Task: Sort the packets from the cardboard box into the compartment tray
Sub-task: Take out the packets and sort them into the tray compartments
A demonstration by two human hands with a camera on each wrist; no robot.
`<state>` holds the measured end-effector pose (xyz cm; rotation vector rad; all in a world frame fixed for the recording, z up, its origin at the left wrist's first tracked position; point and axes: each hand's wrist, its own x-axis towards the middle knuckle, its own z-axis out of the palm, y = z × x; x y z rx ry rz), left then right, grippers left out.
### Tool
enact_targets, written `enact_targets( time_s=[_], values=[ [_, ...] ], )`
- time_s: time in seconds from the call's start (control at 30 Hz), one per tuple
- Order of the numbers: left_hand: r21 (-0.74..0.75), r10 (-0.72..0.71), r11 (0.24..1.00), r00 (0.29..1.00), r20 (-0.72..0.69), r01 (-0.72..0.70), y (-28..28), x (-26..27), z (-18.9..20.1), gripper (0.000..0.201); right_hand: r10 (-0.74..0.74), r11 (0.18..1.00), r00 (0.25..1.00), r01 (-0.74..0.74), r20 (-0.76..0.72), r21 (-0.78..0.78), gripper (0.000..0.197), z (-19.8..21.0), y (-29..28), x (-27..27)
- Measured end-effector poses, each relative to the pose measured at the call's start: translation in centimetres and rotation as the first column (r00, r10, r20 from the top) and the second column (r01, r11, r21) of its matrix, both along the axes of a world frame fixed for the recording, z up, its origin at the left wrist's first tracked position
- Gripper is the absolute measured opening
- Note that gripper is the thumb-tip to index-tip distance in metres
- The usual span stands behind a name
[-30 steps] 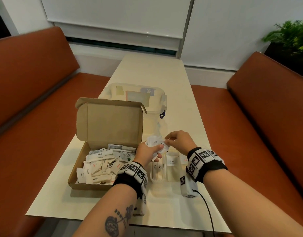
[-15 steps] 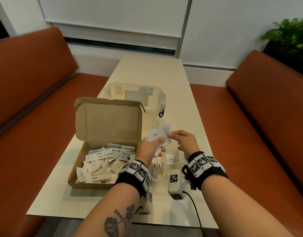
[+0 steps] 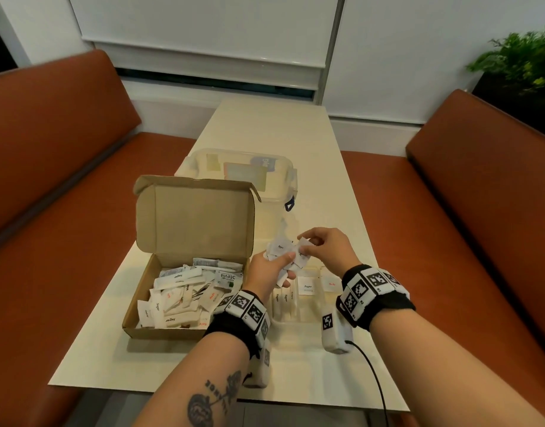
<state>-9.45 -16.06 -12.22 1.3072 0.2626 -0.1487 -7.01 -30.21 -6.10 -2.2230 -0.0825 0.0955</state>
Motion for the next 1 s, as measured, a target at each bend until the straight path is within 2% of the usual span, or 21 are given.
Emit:
enact_targets(
  time_s=[0.1,0.27,0.43,0.63,1.0],
  values=[
    [-0.029,0.013,0.999,1.000,-0.007,-0.014,0.1,0.0,0.1,0.016,0.040,0.999,0.998,-0.039,-0.057,0.021,0.018,-0.4,-0.5,-0.3],
    [0.002,0.020,1.000,1.000,-0.021,-0.020,-0.1,-0.4,-0.2,0.019,0.080,0.995,0.990,-0.086,-0.117,-0.046,0.008,-0.6,-0.7,-0.6],
    [-0.053,0.123,0.991,0.992,-0.024,-0.124,0.4,-0.6,-0.4,0.016,0.048,0.983,0.992,-0.068,-0.118,-0.171,0.023,-1.1,-1.6,-0.4],
    [-0.024,0.095,0.995,0.995,-0.032,-0.096,0.4,-0.5,0.0,0.011,0.074,0.907,0.986,-0.128,-0.148,-0.400,0.019,-2.7,-0.9,-0.8],
    [0.016,0.059,0.998,0.998,-0.012,-0.058,0.5,-0.3,-0.3,0.018,0.103,0.775,0.977,-0.197,-0.188,-0.600,0.032,-3.7,0.1,-0.2]
  ],
)
